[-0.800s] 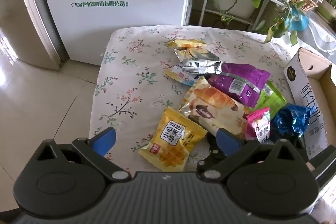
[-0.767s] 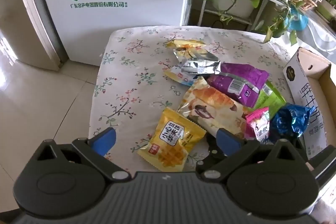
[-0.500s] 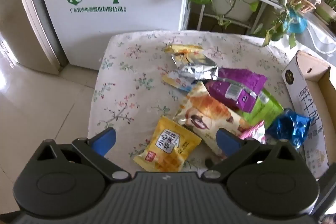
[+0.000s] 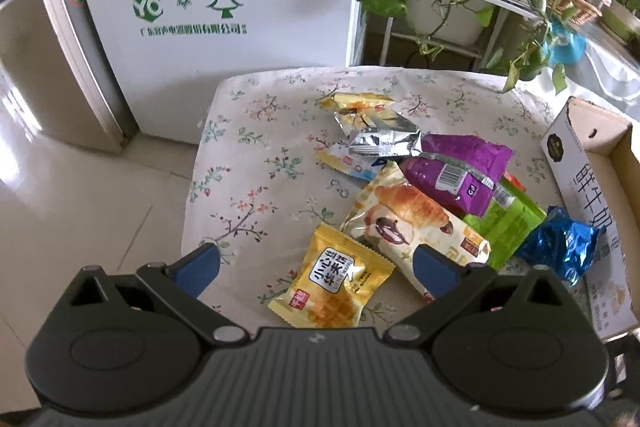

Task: Organize snacks
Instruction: 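Move both tools toward the snack pile, right tool over the blue foil pack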

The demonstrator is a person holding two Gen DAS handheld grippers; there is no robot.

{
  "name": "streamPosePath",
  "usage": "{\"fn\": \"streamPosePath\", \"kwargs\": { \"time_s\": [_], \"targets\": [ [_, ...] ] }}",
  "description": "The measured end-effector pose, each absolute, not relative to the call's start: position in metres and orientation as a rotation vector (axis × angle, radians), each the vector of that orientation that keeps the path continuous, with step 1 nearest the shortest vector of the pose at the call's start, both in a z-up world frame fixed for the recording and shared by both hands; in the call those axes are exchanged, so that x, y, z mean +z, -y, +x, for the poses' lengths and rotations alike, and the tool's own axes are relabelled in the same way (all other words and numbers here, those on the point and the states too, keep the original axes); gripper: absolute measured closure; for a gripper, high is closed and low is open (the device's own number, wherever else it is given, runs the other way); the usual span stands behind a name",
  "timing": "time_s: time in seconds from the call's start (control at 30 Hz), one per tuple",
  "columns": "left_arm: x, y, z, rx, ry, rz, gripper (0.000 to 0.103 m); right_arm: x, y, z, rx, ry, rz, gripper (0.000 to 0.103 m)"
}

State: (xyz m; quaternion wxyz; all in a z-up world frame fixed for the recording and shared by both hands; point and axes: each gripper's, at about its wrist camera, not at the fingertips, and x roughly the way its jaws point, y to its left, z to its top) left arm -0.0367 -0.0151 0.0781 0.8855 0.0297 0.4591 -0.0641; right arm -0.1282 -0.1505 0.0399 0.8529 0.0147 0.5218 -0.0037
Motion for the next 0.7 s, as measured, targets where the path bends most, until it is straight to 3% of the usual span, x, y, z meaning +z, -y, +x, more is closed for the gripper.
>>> {"fn": "streamPosePath", "kwargs": {
  "time_s": [0.3,0.7],
  "targets": [
    [0.075,0.011,-0.043,-0.104,-1.033,-0.015,0.001,0.083,0.188,-0.101,-0.099,-1.035,0.091,0.0],
    [0.067,0.033,-0.044,-0.081,-1.067,0.101,0.002,0.075,0.206,-0.079,-0.224,-1.106,0.112,0.0]
  ]
}}
